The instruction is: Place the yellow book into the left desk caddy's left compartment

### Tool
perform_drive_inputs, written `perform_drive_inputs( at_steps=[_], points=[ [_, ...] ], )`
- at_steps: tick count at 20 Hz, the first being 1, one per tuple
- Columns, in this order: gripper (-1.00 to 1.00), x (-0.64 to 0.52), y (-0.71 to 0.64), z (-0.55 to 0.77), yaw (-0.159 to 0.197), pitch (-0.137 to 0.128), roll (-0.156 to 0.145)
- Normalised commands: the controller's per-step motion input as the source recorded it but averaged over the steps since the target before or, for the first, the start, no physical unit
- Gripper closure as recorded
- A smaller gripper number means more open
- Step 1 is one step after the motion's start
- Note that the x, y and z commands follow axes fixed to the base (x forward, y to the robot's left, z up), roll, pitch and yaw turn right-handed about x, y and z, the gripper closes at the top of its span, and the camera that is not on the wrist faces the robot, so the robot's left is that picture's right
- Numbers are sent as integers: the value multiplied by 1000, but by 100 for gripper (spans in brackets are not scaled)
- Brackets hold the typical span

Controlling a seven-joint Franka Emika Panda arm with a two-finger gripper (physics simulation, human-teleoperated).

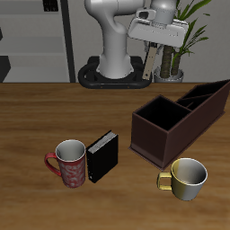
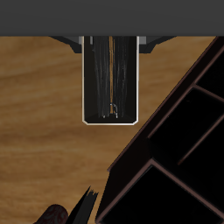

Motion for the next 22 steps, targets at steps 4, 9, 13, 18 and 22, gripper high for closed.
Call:
perform_drive_inputs(
  at_steps=[4,9,13,18,22],
  points=[
    [100,53,359,-80,12,31,17],
    [100,150,529,-149,42,55,95],
    [100,108,356,-89,-13,14,24],
    [100,5,331,-31,-32,37,56],
    [100,-29,280,26,-13,13,35]
  ],
)
